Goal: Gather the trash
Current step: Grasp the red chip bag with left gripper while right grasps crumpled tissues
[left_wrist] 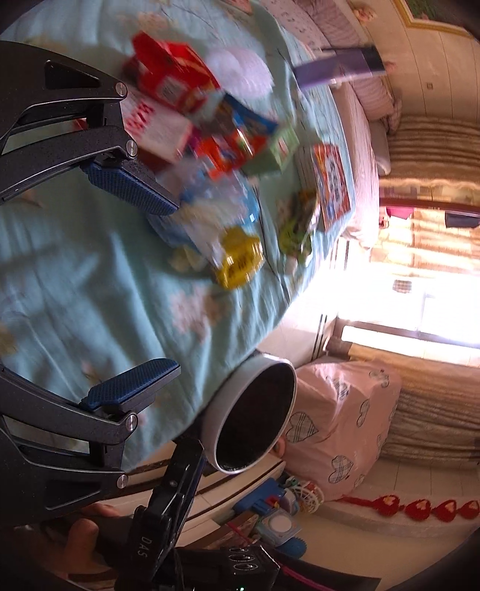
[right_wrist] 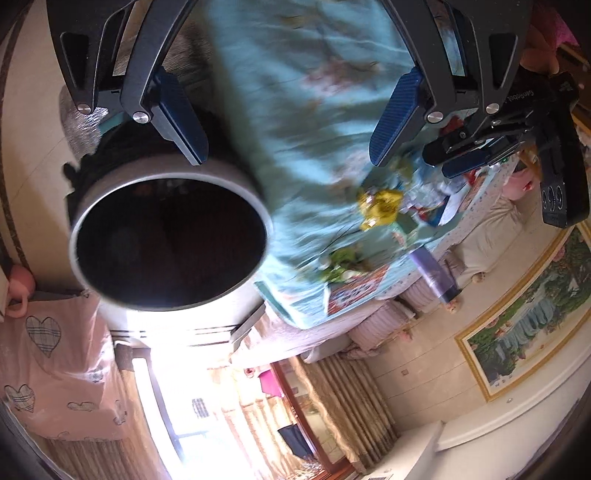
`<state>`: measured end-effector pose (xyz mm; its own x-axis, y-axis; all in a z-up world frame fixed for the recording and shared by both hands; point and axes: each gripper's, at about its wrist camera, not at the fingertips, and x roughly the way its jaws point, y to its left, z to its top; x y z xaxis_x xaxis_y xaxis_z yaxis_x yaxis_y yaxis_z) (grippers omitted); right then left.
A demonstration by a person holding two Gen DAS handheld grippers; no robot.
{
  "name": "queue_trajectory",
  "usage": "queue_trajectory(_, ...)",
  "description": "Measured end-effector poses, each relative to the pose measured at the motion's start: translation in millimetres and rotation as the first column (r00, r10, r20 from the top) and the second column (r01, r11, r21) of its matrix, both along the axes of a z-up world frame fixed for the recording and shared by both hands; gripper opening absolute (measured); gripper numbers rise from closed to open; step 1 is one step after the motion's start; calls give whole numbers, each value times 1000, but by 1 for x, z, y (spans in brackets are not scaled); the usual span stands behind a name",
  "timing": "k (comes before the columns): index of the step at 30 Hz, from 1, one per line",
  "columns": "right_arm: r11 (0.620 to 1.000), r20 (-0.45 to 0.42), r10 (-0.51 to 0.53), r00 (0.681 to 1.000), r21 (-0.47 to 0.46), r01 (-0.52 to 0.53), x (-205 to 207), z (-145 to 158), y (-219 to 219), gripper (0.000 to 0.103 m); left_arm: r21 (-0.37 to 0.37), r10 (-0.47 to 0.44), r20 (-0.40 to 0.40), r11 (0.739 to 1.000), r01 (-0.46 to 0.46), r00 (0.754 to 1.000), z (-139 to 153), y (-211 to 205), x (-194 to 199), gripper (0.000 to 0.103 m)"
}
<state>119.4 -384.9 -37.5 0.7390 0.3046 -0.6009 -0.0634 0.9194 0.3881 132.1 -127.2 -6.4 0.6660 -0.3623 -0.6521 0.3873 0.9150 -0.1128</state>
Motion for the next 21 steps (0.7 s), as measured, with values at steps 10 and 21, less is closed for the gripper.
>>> queue_trajectory(10,992,-20,128,992,-8,-128,1,-9,76,93,-35,136,7,990,-135,991,-2,65,-22,82)
queue_trajectory(21,978,-5,208,978,-5,-208,23,-4,125,93,-45,249,-11,967,-249,968,-6,120,-11,83)
